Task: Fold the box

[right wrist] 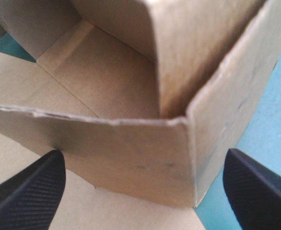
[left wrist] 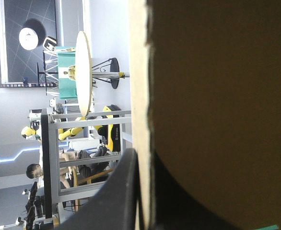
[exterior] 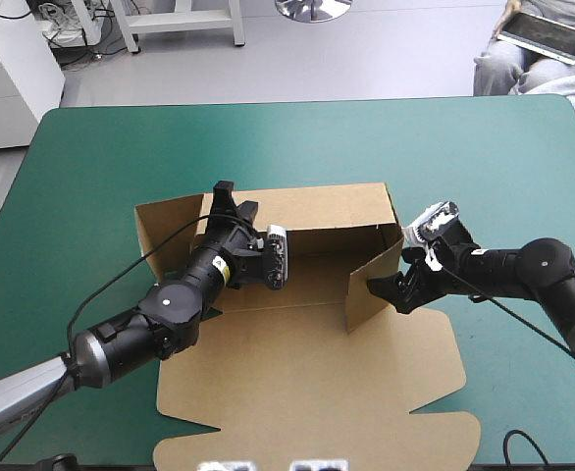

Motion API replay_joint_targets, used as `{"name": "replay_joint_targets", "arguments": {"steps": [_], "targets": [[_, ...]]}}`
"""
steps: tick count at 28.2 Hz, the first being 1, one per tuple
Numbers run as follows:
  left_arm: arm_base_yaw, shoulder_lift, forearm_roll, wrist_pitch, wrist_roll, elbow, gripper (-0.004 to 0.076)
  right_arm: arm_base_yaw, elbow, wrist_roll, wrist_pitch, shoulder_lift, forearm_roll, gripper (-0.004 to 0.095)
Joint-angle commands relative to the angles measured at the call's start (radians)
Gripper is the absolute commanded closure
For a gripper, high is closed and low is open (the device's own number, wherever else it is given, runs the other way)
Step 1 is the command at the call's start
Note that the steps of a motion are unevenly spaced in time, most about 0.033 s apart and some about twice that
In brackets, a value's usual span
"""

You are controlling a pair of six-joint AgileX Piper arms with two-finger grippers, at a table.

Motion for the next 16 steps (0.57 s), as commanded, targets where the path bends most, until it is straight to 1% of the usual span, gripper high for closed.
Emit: {"name": "replay_joint_targets", "arguments": {"steps": [1,3,5,9,13,16], "targets": [[0.000,-0.022,-0.012,-0.025,0.002,-0.024,0.0730,-0.008,-0.023,-0.063,-0.046,-0.026,0.116,0.0052],[0.000,-0.020,-0.027,-0.032,0.002,-0.024,0.0729,-0.008,-0.023,-0.063,-0.077,-0.026,0.120,0.0053],[0.000,-0.015,-0.054,-0.034,0.031,-0.024,0.0729,-0.008,-0.023,-0.063,-0.086,-0.026,0.120,0.0053],[0.000,0.009,-0.150,-0.043,0.158,-0.023,0.0730,-0.006,-0.023,-0.066,-0.093,-0.026,0.122,0.0053],[0.000,0.019,-0.171,-0.068,0.160,-0.023,0.0730,0.003,-0.023,-0.066,-0.092,-0.026,0.131,0.0062],[0.000,0.021,-0.175,-0.089,0.160,-0.023,0.0730,0.044,-0.023,-0.068,-0.150,-0.024,0.131,0.0088]]}}
